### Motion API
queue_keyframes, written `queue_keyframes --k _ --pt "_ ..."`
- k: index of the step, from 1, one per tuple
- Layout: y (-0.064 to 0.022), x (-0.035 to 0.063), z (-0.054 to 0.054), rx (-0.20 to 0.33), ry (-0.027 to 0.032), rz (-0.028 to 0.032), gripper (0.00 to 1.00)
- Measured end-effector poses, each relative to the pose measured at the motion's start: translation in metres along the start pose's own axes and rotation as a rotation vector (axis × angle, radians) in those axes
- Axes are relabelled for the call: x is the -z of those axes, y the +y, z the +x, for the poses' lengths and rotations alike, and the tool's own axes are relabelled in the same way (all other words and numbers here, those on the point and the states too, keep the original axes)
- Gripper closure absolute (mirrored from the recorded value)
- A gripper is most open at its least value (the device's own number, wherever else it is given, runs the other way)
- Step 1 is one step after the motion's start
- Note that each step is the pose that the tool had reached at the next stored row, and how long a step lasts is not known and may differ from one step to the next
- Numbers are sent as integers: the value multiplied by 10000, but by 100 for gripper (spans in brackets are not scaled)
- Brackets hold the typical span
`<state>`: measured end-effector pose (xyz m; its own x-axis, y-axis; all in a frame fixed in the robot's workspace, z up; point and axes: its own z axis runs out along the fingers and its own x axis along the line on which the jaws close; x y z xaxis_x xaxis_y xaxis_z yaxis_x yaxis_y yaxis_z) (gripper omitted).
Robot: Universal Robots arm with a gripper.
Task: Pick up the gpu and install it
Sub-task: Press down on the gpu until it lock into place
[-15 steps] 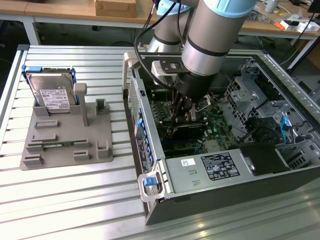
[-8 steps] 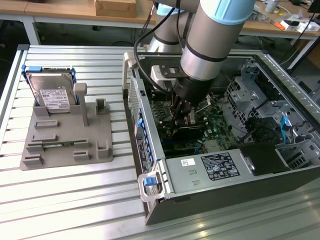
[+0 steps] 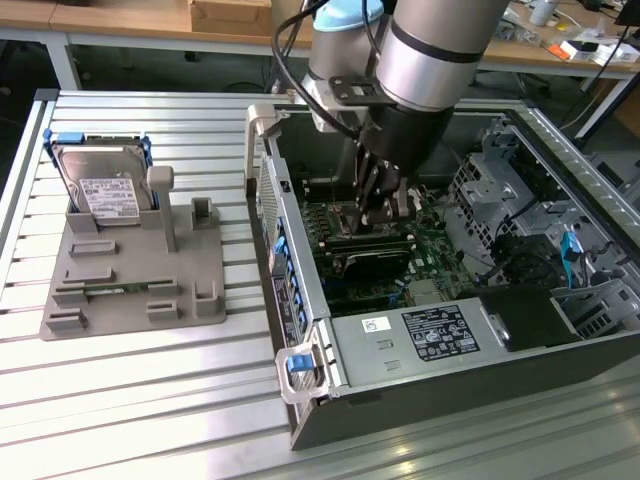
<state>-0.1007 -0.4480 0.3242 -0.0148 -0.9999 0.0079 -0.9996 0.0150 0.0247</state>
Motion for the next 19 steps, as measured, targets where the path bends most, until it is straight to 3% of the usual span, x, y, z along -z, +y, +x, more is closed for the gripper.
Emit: queue_keyframes --k 2,3,8,12,13,15,19 --pt "-63 17 -1 -4 2 -11 89" --pt "-135 19 -2 -3 4 -42 89" --pt "-342 24 -5 -4 4 -135 89" --pt "-665 32 -9 -1 7 -297 89" --pt "-723 38 -10 -2 11 -310 89" --pt "-783 79 -11 -1 9 -312 89" --pt "-792 328 -11 -3 17 -312 89"
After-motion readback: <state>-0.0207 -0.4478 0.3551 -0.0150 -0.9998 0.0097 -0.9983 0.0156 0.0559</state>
